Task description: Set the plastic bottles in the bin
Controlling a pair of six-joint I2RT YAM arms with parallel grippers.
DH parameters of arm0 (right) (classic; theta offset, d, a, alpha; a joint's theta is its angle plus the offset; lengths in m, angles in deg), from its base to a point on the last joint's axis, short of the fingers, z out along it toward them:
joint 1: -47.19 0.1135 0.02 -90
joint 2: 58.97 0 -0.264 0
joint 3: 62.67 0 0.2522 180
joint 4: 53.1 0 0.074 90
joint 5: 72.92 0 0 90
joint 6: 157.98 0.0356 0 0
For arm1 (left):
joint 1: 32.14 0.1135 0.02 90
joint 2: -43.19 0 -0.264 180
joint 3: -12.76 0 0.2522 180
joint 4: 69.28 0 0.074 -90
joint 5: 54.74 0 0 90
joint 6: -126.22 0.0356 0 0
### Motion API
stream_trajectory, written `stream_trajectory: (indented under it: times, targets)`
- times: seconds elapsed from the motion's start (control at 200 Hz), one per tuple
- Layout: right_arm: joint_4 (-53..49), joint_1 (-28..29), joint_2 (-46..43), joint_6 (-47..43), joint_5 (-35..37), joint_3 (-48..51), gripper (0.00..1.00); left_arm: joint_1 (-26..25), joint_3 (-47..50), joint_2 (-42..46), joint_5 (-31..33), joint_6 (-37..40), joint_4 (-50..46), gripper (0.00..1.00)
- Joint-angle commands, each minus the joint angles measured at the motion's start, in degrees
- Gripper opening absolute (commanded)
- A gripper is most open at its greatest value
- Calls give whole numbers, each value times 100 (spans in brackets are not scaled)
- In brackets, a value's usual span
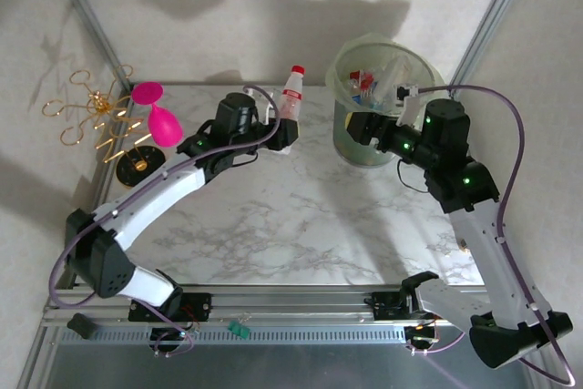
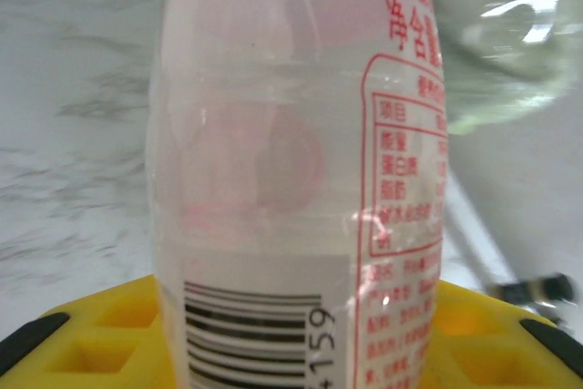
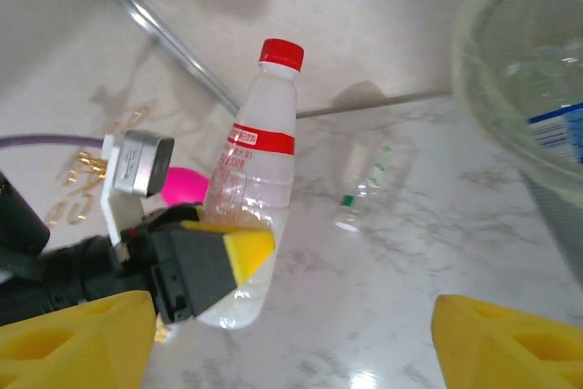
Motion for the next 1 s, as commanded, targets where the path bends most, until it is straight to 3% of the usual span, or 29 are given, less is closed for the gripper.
stream_trajectory:
  times: [0.0, 0.115, 0.34, 0.786, 0.996]
  targets:
    - [830, 34, 67, 391, -861, 156, 88, -45, 228, 367, -1135, -390, 913, 36]
    - [1399, 98, 132, 584, -1253, 277, 98, -121, 374, 579, -1474, -673, 1433, 37]
    - [2158, 190, 474, 995, -1769, 187, 99, -454, 463, 809, -1423, -728, 1885, 37]
    - [2835, 605, 894, 1389, -1800, 170, 99, -858, 463, 920, -1602, -740, 2165, 36]
    - [3055, 653, 856, 1563, -1678, 349, 76, -950, 524, 1018, -1563, -674, 2136, 36]
